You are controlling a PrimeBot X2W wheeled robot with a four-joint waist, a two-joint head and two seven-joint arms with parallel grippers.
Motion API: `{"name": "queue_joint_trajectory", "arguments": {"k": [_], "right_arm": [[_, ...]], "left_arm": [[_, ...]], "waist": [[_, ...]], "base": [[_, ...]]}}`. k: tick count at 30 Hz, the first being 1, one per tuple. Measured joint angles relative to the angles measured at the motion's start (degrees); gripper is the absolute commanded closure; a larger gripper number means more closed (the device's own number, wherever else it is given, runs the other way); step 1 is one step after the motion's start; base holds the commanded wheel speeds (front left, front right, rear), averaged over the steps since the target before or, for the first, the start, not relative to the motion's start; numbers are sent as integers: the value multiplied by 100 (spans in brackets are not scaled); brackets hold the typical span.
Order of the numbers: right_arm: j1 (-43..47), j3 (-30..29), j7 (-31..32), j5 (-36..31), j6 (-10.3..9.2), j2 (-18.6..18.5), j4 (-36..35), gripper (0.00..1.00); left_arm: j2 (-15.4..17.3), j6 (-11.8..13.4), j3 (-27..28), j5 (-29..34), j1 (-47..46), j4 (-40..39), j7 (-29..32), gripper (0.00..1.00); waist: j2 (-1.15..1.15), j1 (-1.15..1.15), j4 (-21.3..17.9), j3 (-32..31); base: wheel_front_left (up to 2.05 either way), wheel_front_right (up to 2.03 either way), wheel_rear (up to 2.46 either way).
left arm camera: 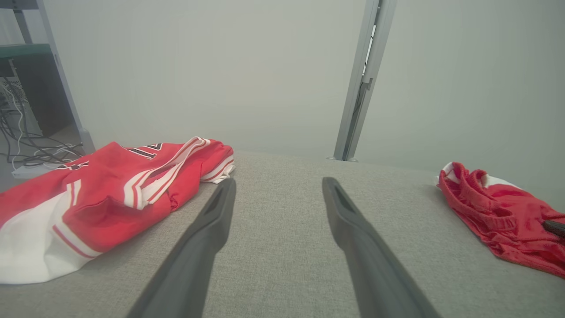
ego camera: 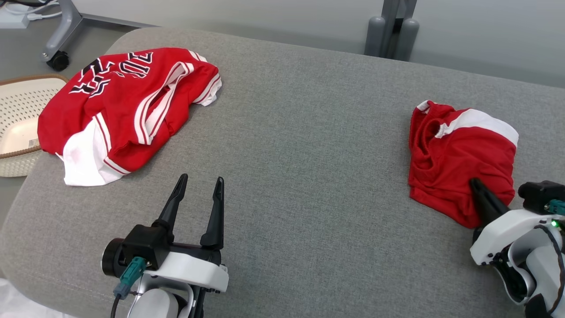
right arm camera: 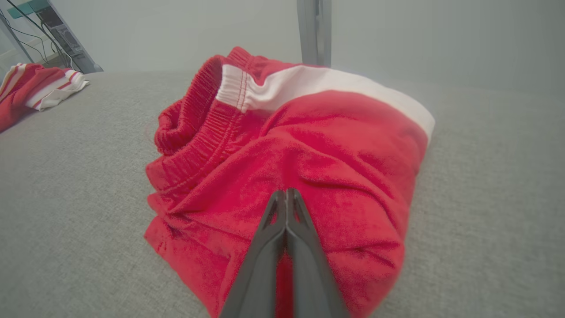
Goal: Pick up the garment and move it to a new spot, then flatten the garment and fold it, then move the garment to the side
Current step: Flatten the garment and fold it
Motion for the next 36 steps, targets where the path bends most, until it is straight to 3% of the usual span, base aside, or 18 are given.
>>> {"name": "queue_joint_trajectory", "arguments": {"k": [14,19,27,31,36], "right_arm": [[-1,1346,699,2036,0,-155,-400,100],[-124,1659,466,2183,0,-353,-560,100],[-425,1545,100,2494,0,-736,-923,100],[-582,1508,34,2282,-1,-943,-621,100],[-507,1650,54,2353,0,-791,0,100]], "left_arm": [[0,52,-40,-31,3,22,0,0],[-2,73,-67,-52,-5,43,0,0],[0,54,-27,-57,2,64,0,0],[0,52,-53,-57,4,69,0,0],[-1,47,-59,-56,-4,74,0,0]], "waist": [[0,0,-244,-38],[0,0,-240,-63],[0,0,-196,-126],[0,0,-161,-110],[0,0,-59,-75]], "base": [[0,0,0],[0,0,0],[0,0,0],[0,0,0],[0,0,0]]}}
